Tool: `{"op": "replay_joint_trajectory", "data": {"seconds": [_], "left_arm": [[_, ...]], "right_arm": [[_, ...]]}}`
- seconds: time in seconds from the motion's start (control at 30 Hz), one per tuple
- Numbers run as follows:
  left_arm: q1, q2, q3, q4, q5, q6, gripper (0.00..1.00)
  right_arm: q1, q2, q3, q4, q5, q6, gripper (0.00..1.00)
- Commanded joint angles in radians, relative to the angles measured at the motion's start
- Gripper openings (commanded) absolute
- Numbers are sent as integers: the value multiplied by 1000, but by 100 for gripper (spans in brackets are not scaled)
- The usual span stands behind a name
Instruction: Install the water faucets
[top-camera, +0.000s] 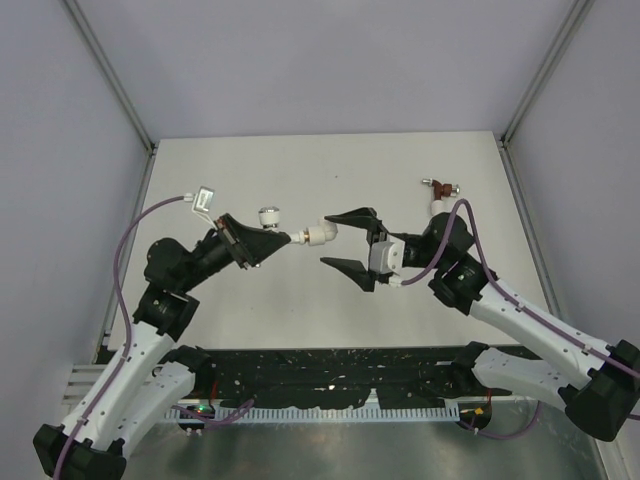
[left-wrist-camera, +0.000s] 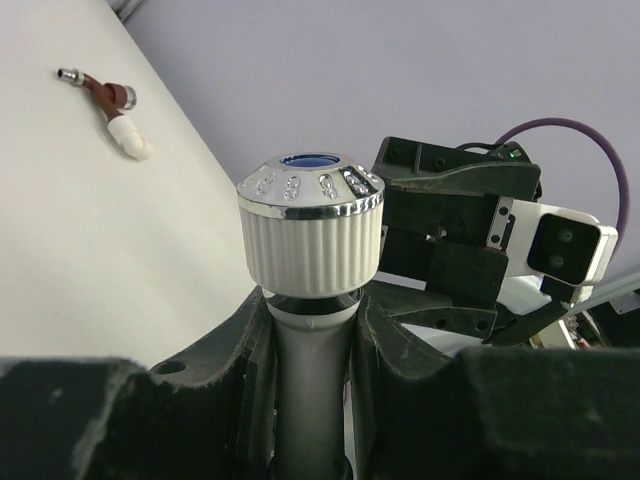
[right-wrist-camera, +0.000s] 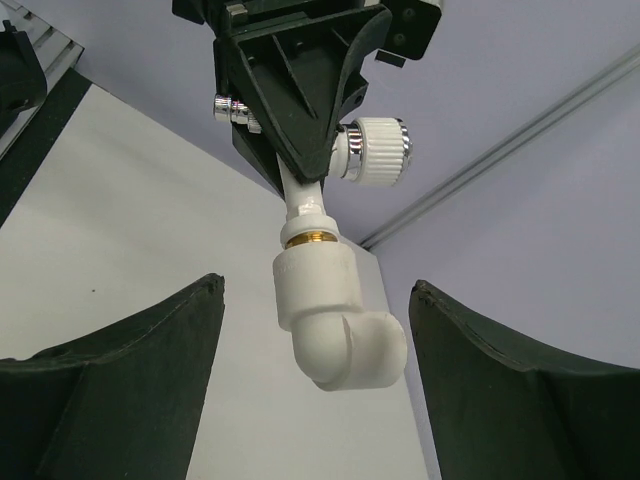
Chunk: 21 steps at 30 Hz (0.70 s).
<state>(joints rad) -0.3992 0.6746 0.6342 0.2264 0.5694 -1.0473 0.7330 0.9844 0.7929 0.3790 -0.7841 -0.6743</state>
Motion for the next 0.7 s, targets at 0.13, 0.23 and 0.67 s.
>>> {"op": "replay_joint_trajectory", "data": {"seconds": [0.13,0.23,0.67], "left_arm": [[-1,9,68,88,53,-80,0],[-1,25,74,112,79,-117,0],[-1,56,110,180,201,-4,0]], "right_arm": [[78,51,71,-118,101,-221,77],[95,68,65,-124,144,-266,73],[100,100,136,-198,28,-26,13]]}}
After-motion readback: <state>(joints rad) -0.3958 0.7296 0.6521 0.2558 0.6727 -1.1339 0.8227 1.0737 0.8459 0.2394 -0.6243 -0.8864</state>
